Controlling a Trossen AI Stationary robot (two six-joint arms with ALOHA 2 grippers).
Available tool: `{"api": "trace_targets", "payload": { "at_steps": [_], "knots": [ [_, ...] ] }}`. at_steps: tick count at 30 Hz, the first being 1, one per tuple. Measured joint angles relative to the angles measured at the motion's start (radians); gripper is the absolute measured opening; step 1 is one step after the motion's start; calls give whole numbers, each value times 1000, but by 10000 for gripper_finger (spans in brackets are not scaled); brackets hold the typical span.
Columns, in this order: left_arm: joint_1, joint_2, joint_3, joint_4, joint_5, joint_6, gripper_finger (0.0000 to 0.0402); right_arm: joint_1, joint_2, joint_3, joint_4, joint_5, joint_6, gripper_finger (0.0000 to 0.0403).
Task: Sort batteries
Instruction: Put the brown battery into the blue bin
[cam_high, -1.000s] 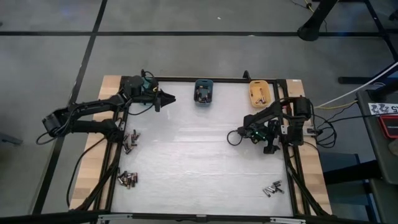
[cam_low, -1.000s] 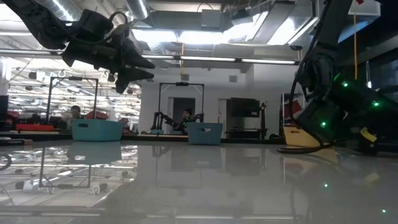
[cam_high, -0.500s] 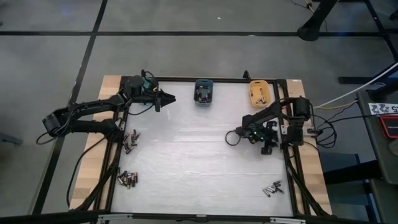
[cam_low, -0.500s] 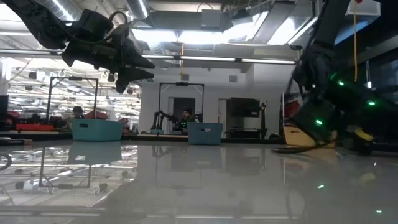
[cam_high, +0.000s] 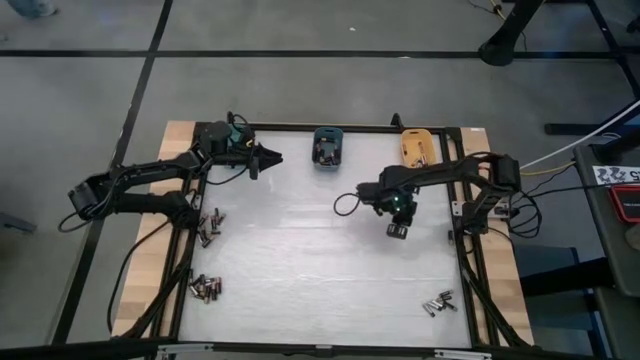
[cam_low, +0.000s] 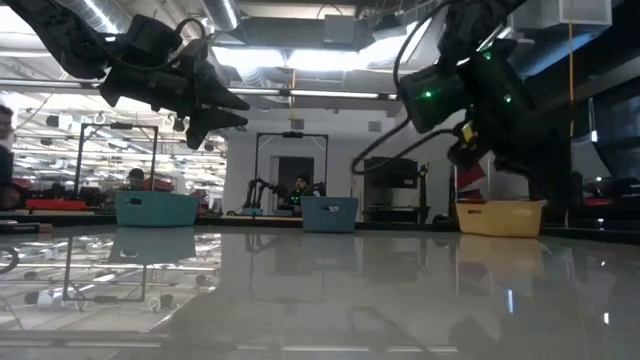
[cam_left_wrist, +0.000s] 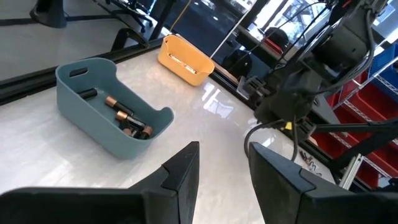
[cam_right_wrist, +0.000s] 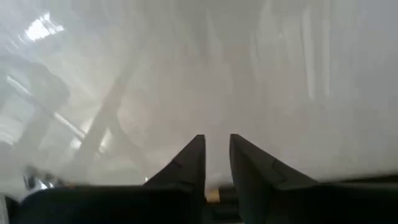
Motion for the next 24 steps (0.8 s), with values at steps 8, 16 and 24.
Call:
{"api": "trace_targets", "payload": {
  "at_steps": [8,16,24],
  "knots": [
    [0,0,0,0,0,1,129,62,-1,-113,-77,20,26,216],
    [0,0,0,0,-1,11,129,192,0,-303,-18,-15,63,366],
    [0,0,0,2,-1,1,129,288,1,-413,111,-98,131,388]
  ]
}}
